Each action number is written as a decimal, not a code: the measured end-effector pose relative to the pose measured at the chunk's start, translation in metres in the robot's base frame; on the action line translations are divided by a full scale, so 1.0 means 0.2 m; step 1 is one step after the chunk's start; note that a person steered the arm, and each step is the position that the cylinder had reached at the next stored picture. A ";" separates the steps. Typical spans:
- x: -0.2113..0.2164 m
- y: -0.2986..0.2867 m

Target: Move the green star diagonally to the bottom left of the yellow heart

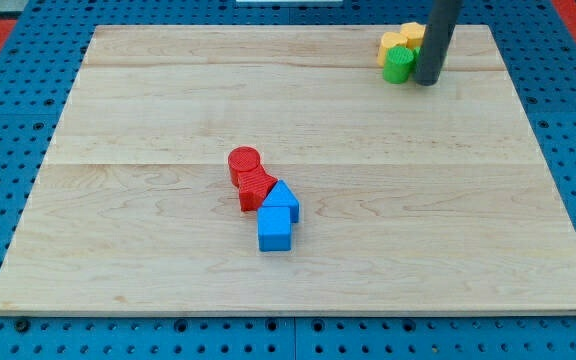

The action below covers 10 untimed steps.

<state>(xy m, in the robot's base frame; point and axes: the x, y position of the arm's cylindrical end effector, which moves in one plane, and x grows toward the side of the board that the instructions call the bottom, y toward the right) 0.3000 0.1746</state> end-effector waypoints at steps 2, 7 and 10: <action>0.07 0.05; -0.09 -0.42; -0.23 -0.26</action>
<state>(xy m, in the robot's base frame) 0.2542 0.1234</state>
